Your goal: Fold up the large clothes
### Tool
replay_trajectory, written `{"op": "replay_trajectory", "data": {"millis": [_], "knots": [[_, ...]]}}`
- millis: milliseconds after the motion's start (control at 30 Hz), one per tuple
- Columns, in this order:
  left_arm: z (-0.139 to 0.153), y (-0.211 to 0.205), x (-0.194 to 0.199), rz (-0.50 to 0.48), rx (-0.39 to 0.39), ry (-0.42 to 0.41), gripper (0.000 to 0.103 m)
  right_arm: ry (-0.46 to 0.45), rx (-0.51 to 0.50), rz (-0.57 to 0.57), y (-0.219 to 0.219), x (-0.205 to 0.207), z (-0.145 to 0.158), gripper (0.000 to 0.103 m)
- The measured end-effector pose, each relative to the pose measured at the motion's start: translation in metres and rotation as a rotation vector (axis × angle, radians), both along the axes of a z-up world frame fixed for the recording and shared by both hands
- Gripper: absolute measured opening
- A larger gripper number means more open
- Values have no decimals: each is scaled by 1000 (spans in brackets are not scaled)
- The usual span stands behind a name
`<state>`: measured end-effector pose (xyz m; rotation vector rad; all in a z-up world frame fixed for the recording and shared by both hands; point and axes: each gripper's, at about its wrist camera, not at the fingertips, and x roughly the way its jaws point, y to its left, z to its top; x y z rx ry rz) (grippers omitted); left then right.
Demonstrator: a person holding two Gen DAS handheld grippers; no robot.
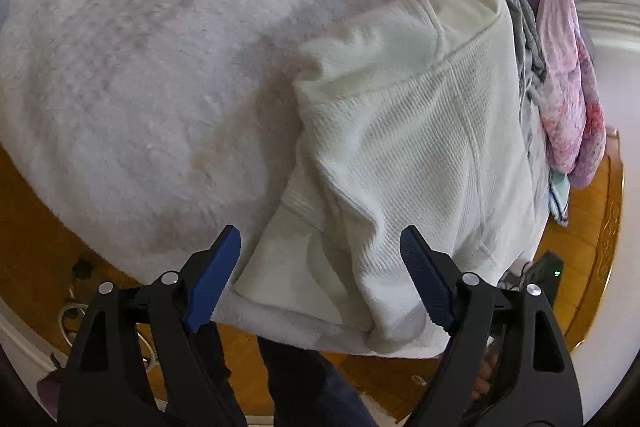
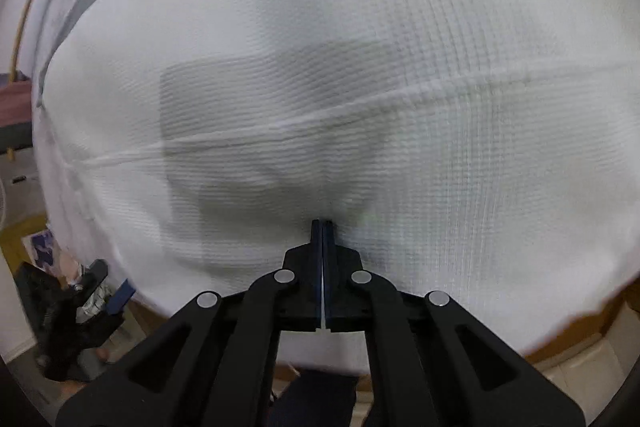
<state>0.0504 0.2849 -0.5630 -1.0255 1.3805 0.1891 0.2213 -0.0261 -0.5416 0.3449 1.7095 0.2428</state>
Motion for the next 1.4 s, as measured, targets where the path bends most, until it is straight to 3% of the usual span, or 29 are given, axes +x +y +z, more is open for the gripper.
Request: {"op": "replay_trajectory", "data": {"millis": [100, 233, 367, 533, 633, 667, 700, 767, 867, 967, 1167, 1400], "knots": [[-9, -7, 5, -8, -6, 28, 82, 41, -5, -33, -3, 1, 10, 0], [-23, -11, 1, -10, -37, 66, 82, 45, -48, 48, -6, -21, 10, 0], [-24, -20, 13, -46, -3, 69, 80, 45, -9, -37, -20, -24, 5, 0], [-23, -9, 7, 3, -69, 44, 55, -86, 5, 119, 1, -31, 35, 16], [-32, 2, -4, 81, -155, 46, 32, -164, 45, 186, 11, -43, 48, 28], [-34, 4, -6, 88, -164, 53, 15, -182, 53, 207, 16, -48, 51, 34], [-35, 5, -8, 90, -173, 56, 13, -205, 76, 242, 23, -52, 55, 38], [-32, 5, -8, 105, -202, 40, 10, -246, 125, 314, 42, -63, 63, 49], [-22, 3, -4, 78, -195, 24, 8, -287, 163, 433, 69, -73, 67, 56], [-9, 3, 4, 81, -221, -2, 8, -318, 190, 527, 97, -65, 57, 57], [13, 3, 6, 63, -240, -52, 7, -332, 241, 596, 122, -84, 51, 60], [8, 4, 2, 89, -284, -58, 5, -436, 83, 703, 141, -94, 35, 67]]}}
